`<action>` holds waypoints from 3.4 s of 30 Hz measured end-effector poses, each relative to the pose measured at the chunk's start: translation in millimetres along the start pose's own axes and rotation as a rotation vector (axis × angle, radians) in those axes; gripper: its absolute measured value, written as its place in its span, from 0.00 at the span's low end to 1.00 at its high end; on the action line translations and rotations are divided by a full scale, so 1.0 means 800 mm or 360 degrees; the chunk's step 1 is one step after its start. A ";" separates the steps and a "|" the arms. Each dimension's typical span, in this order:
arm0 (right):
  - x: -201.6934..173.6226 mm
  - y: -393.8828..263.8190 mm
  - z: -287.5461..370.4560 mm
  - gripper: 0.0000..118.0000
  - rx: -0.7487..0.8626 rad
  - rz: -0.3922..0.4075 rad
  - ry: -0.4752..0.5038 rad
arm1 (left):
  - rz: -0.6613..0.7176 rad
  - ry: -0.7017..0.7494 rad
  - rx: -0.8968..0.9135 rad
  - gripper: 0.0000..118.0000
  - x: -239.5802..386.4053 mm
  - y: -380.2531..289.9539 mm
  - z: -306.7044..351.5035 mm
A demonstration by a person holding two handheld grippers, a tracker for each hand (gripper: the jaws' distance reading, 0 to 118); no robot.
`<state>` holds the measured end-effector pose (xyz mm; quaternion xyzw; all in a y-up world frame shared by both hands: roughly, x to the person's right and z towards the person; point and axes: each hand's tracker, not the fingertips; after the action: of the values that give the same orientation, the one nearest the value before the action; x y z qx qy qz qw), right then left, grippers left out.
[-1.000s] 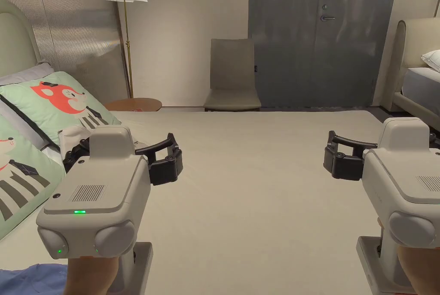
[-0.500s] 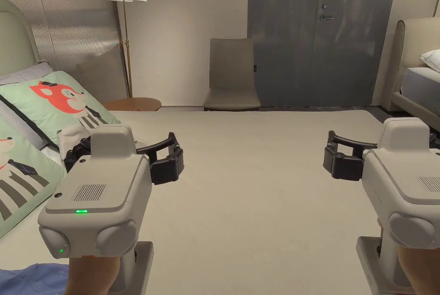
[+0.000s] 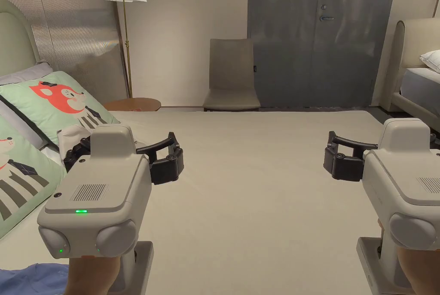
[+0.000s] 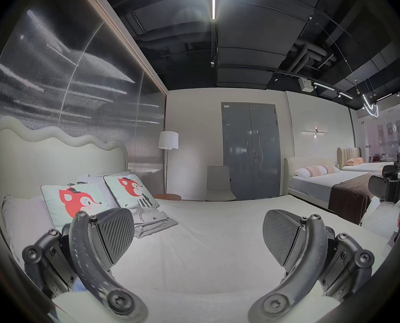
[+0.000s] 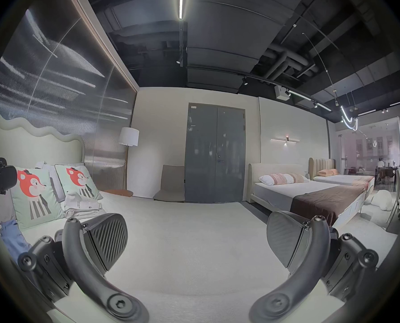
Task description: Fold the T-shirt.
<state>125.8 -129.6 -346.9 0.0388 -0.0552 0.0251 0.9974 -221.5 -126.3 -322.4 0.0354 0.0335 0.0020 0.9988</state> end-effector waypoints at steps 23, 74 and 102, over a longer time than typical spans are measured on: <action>-0.037 0.005 -0.004 0.01 0.0023 0.0027 0.0133 | -0.0038 0.0116 0.0041 0.00 -0.032 0.015 0.023; -0.171 -0.055 -0.055 0.01 -0.0255 -0.0028 0.0514 | 0.0400 0.0410 -0.0877 0.04 -0.208 -0.085 0.038; 0.089 -0.046 0.044 0.01 -0.0176 -0.0110 -0.0072 | 0.0330 -0.0935 -0.1450 0.04 0.207 -0.220 -0.001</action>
<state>194.7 -165.7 -306.7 -0.0139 -0.0777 -0.0132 0.9968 -55.7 -300.5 -346.7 -0.3984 -0.2544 0.1047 0.8750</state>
